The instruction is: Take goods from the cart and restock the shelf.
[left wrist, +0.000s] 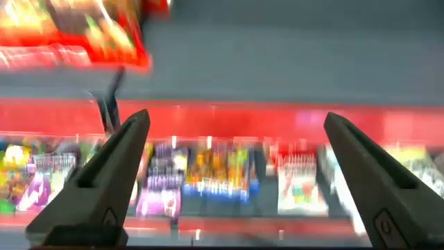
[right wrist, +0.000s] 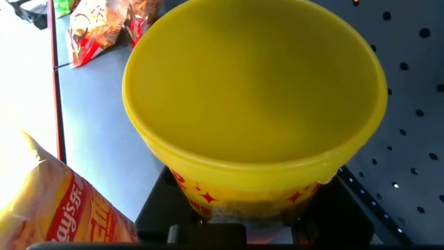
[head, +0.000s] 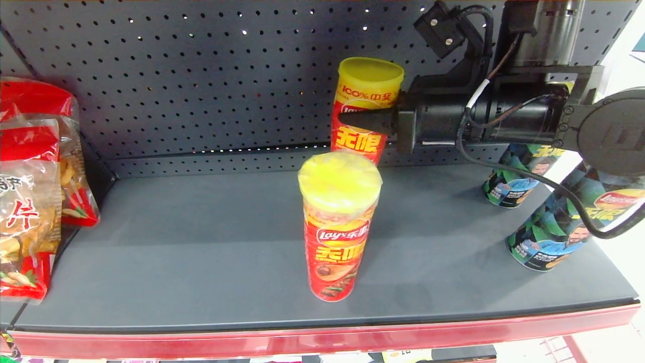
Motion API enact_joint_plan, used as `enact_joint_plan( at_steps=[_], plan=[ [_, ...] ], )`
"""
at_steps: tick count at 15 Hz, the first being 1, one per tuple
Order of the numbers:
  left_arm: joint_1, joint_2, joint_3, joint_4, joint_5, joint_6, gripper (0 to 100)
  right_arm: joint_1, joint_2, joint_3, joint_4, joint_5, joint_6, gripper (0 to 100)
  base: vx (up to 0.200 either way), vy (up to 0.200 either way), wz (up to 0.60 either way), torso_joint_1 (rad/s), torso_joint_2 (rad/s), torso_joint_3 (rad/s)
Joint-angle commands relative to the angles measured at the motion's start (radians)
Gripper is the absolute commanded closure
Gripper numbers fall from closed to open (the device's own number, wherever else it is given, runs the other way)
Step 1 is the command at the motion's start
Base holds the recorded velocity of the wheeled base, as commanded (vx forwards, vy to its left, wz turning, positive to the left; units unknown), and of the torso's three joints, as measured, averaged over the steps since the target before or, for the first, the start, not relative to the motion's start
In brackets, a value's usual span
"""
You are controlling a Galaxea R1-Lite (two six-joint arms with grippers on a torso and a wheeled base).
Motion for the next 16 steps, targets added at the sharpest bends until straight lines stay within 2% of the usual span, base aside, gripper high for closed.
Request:
enact_joint_plan(
  at_steps=[1, 2, 3, 8, 13, 16],
  plan=[
    [-0.002, 0.002, 0.001, -0.01, -0.043, 0.081, 0, -0.002, 0.001, -0.001, -0.001, 0.0, 0.0, 100, 0.0, 0.0, 0.0, 0.0, 0.0, 0.0],
    [-0.002, 0.002, 0.001, -0.01, -0.03, 0.043, 0, -0.003, -0.001, 0.005, -0.001, 0.0, -0.002, 100, 0.0, 0.0, 0.0, 0.0, 0.0, 0.0],
    [-0.002, 0.002, 0.001, -0.01, -0.021, 0.036, 0, -0.003, 0.003, -0.004, -0.001, 0.0, 0.001, 100, 0.0, 0.0, 0.0, 0.0, 0.0, 0.0],
    [-0.001, 0.002, 0.0, -0.007, -0.026, 0.036, 0, 0.002, 0.01, 0.008, -0.001, 0.002, 0.0, 100, 0.0, 0.0, 0.0, 0.0, 0.0, 0.0],
    [-0.001, 0.002, 0.001, -0.01, -0.027, 0.039, 0, 0.075, 0.033, 0.009, 0.001, 0.003, -0.003, 100, 0.0, 0.0, 0.0, 0.0, 0.0, 0.0],
    [-0.001, 0.002, 0.001, -0.01, -0.027, 0.039, 0, 0.075, 0.078, -0.018, 0.001, -0.006, 0.001, 100, 0.0, 0.0, 0.0, 0.0, 0.0, 0.0]
  ],
)
